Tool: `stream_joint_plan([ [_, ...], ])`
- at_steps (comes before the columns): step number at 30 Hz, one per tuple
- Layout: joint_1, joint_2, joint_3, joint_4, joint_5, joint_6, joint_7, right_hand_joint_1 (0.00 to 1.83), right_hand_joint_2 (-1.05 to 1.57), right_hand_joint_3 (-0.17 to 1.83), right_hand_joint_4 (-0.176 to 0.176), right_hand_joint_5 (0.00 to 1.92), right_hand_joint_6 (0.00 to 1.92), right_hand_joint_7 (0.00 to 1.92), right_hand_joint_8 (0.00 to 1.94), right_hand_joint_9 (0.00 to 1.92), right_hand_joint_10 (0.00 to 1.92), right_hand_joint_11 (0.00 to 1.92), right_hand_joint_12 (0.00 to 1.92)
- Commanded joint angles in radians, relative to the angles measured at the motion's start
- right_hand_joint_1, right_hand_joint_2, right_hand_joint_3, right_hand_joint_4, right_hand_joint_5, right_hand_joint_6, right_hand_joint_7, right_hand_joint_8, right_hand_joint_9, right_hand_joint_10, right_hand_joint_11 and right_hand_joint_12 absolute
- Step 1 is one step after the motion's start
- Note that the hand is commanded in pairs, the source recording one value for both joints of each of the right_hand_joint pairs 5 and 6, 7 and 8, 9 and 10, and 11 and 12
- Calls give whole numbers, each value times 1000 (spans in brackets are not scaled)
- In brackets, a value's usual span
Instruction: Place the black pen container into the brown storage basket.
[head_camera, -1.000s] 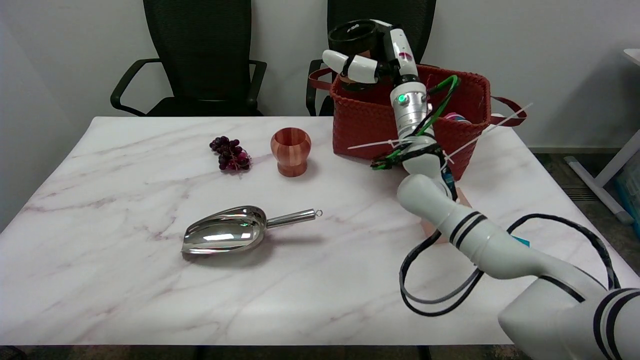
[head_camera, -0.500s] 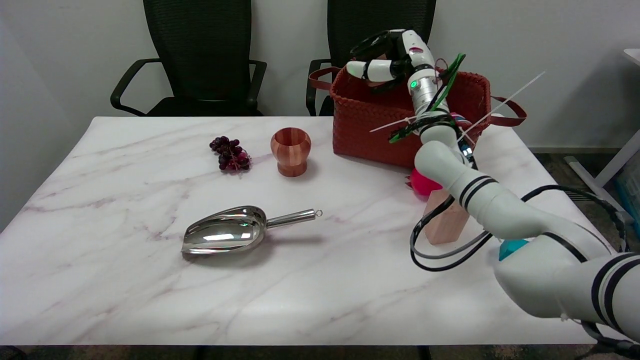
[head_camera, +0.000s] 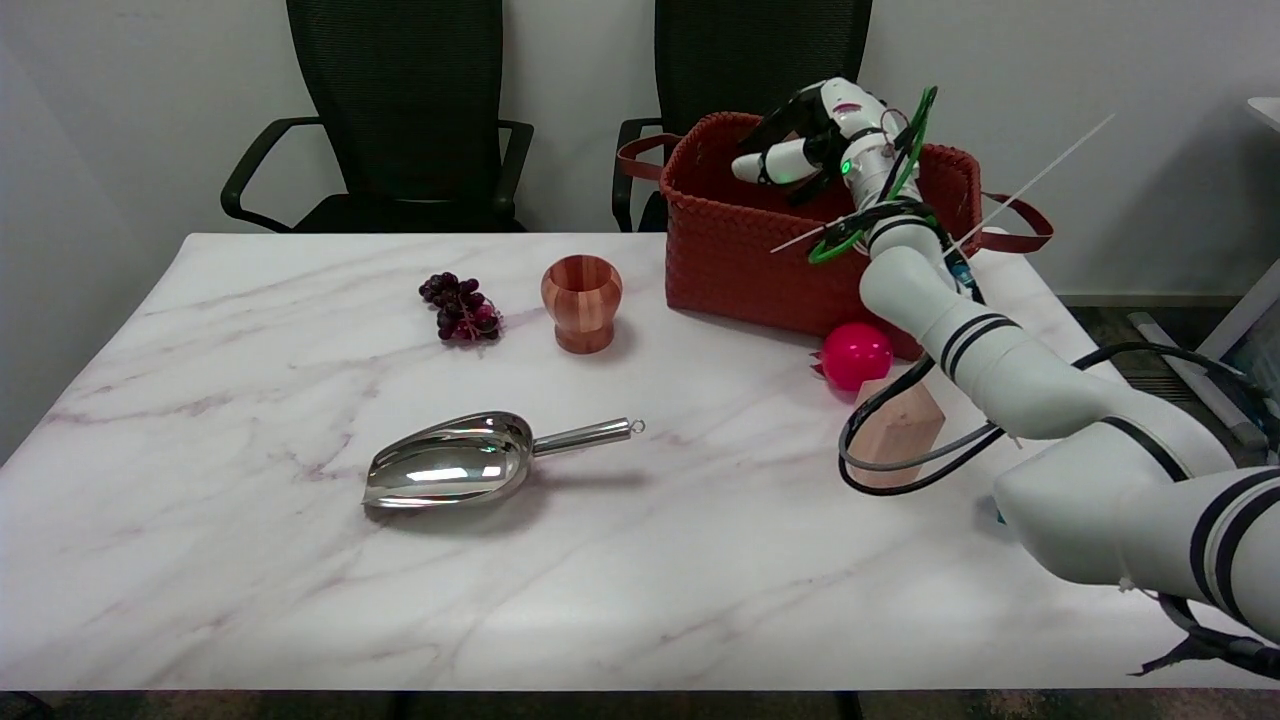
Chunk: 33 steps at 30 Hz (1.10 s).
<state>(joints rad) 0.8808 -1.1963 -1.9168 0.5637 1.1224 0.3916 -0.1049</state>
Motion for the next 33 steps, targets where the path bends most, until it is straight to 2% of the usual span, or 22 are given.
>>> stream_joint_plan([
  [1,34,27,4,-61,1,-122,-205,1197,658,695,0,722,722,1258,1258,1137,1137,850,850],
  [8,30,31,14,-56,1,-121,-217,1195,641,721,0,752,752,1258,1258,1126,1126,780,780],
  [13,26,32,13,-57,1,-122,-217,1211,605,737,0,687,687,1095,1095,860,860,598,598],
  [18,25,31,6,-69,56,-121,-217,1227,605,748,0,614,614,995,995,717,717,534,534],
  [26,10,26,16,-61,117,-73,-237,1236,590,767,0,535,535,945,945,637,637,505,505],
  [28,14,23,17,-64,149,-73,-242,1239,502,814,0,519,519,929,929,634,634,515,515],
  [29,13,23,14,-63,185,-65,-242,1243,452,841,0,485,485,903,903,627,627,512,512],
  [33,9,24,7,-59,244,-52,-251,1269,295,884,0,146,146,655,655,560,560,452,452],
])
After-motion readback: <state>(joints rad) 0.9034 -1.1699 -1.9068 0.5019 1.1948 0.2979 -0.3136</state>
